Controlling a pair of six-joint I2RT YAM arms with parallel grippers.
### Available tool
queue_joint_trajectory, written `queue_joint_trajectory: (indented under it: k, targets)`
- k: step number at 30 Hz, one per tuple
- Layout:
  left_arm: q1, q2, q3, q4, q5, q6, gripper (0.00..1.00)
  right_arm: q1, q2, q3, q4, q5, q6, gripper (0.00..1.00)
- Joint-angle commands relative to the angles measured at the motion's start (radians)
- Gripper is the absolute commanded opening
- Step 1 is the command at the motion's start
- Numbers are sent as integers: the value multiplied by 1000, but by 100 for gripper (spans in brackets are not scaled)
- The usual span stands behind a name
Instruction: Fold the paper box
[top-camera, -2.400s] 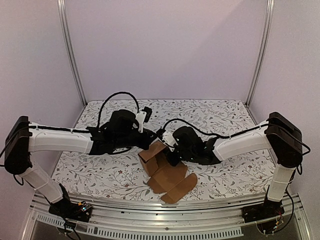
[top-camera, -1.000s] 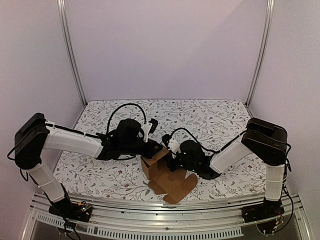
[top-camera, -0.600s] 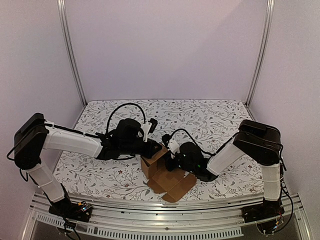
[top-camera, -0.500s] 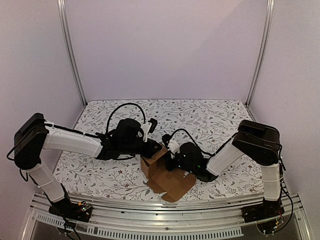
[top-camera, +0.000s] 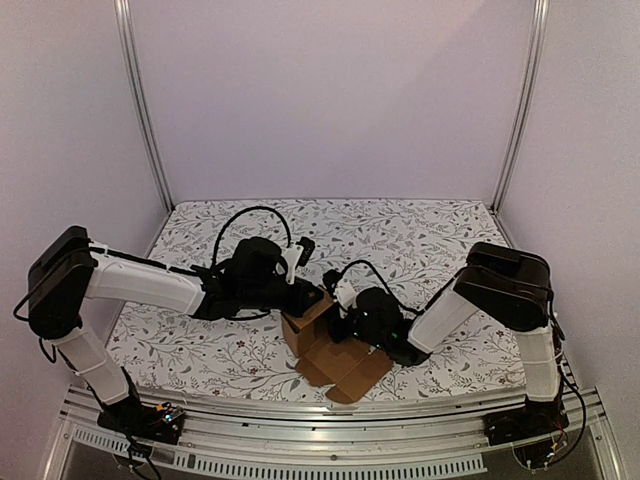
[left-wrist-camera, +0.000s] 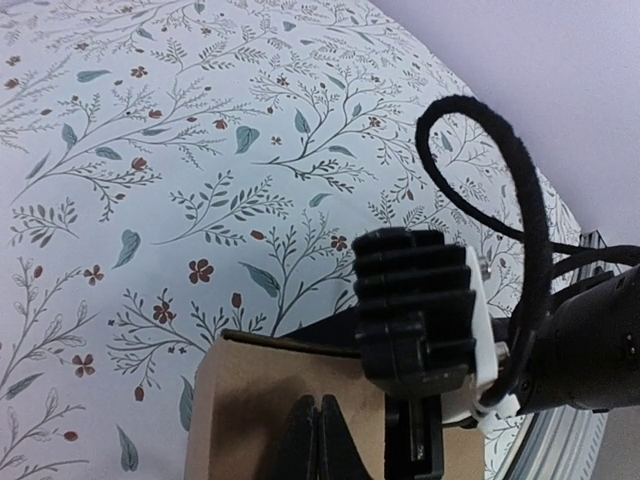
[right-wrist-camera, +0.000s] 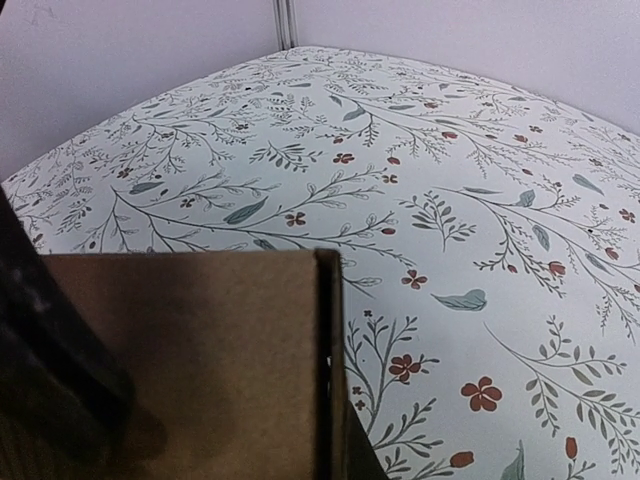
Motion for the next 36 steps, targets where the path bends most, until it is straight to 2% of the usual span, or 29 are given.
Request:
queue_joint_trajectory:
  k: [1, 7, 10, 13, 17, 22, 31, 36]
  targets:
    - [8, -1, -18, -95, 15, 8, 0, -6, 29, 28, 30, 21, 4, 0]
    - [7, -9, -21, -99, 11, 9, 0, -7, 34, 36, 34, 28, 5, 0]
    - [9, -13, -22, -104, 8, 11, 0, -7, 31, 32, 42, 32, 8, 13]
    - [9, -14, -22, -108, 3, 14, 0, -7, 23, 26, 49, 38, 7, 16]
    - [9, -11, -20, -109, 4, 14, 0, -7, 11, 24, 53, 42, 2, 13]
    - [9, -13, -21, -109, 6, 13, 0, -6, 16, 24, 57, 47, -3, 0]
    - [9, -26, -23, -116, -5, 10, 0, 3, 20, 18, 55, 84, -10, 0]
    - [10, -83, -9, -159, -47, 19, 17, 9, 1, 7, 18, 144, -31, 0]
